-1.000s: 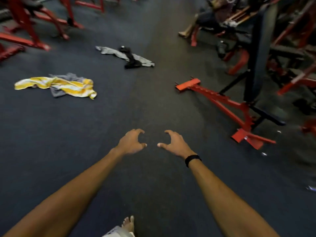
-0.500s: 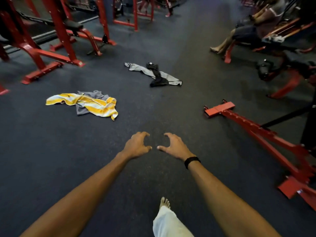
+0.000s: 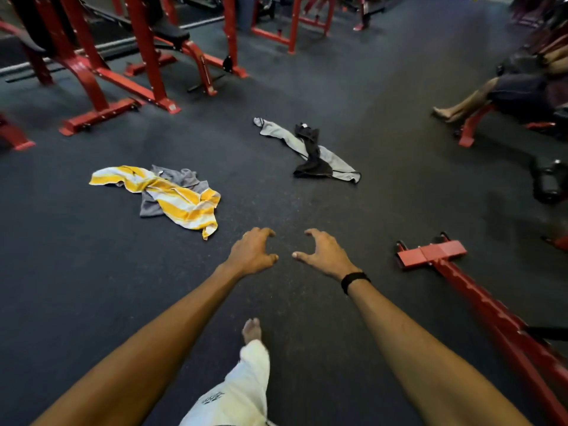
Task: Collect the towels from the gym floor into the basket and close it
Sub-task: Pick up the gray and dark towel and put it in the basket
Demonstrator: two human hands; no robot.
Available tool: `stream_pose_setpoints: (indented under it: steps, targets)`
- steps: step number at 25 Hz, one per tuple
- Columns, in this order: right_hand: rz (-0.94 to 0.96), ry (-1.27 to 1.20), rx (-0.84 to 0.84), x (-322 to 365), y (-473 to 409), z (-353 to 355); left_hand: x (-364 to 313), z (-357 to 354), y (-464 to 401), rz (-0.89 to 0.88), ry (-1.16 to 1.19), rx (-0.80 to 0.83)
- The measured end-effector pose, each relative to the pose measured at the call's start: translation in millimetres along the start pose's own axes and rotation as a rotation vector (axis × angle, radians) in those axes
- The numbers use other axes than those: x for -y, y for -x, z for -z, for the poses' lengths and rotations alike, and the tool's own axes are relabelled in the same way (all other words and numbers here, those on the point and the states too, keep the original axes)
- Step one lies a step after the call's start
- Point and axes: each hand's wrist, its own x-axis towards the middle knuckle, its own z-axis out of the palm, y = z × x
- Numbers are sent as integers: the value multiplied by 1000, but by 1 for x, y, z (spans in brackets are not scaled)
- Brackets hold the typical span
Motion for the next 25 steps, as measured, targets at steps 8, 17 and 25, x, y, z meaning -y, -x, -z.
stream_pose_setpoints:
  steps: [8,17,25]
  targets:
    - [-58,51,59,-36,-225,99,-3,50,-247,18,-57,75]
    - [-144,-19,-38,-109,-439,184,-39,83,-502,-28,-97,157]
    - [-107,-26,-38,-177,-664,296,-102,129,-752,17,-85,82]
